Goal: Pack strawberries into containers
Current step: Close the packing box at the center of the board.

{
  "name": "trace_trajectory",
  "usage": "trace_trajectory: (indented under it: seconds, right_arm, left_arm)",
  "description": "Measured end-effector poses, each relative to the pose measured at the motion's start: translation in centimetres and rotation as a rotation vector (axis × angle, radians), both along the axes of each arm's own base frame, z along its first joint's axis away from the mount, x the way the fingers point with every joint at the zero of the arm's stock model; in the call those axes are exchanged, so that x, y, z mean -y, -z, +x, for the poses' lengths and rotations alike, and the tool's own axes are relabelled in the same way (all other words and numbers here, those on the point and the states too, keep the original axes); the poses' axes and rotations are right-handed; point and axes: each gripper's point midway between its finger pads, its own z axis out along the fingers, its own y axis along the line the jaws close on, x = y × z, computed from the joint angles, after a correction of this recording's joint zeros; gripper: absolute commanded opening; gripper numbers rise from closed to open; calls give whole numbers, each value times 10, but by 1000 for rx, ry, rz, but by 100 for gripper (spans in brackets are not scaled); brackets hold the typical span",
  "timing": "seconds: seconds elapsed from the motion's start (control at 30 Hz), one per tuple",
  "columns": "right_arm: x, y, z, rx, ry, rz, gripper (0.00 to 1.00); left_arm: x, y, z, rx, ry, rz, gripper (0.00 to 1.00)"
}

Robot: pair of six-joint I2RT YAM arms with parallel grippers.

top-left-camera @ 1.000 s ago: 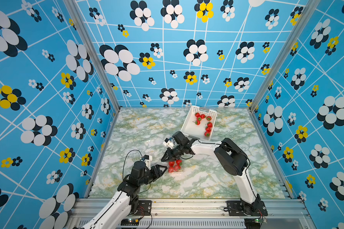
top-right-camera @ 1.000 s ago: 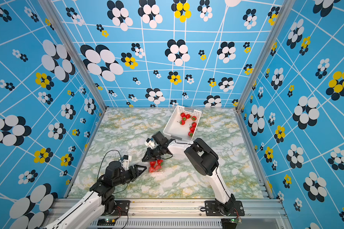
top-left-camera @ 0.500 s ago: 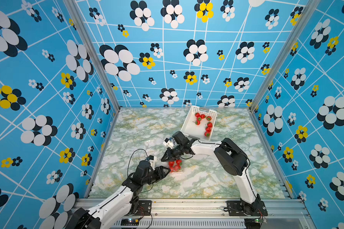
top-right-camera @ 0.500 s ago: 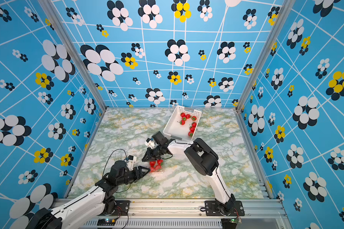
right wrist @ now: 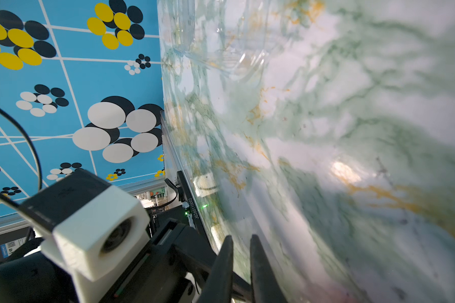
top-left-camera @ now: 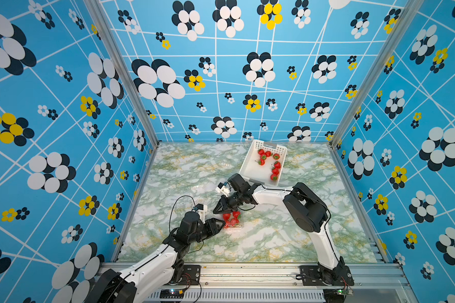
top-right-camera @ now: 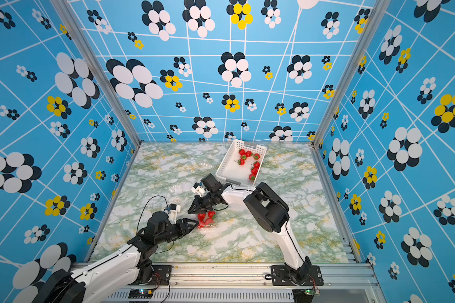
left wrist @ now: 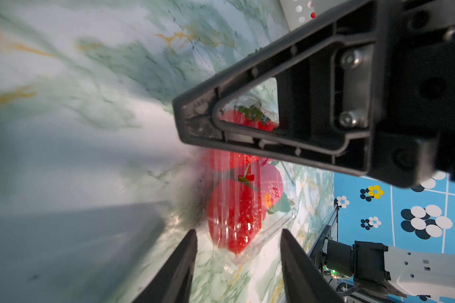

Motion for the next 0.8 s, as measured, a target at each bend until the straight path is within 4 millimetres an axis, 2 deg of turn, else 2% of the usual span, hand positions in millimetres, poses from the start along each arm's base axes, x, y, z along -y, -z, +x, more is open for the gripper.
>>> trace_trajectory:
  seconds: [0.33, 0.4, 0.8]
  right_arm:
    - [0, 0, 0, -1, 0, 0, 15]
    - [0, 1, 0, -1, 0, -1, 15]
    - [0, 1, 0, 2, 1, 3, 15]
  left_arm:
    - [4, 2, 3, 8, 7, 0, 44]
    - [6, 3, 4, 8, 9, -2, 40]
    - [11, 4, 7, 20, 19, -5, 36]
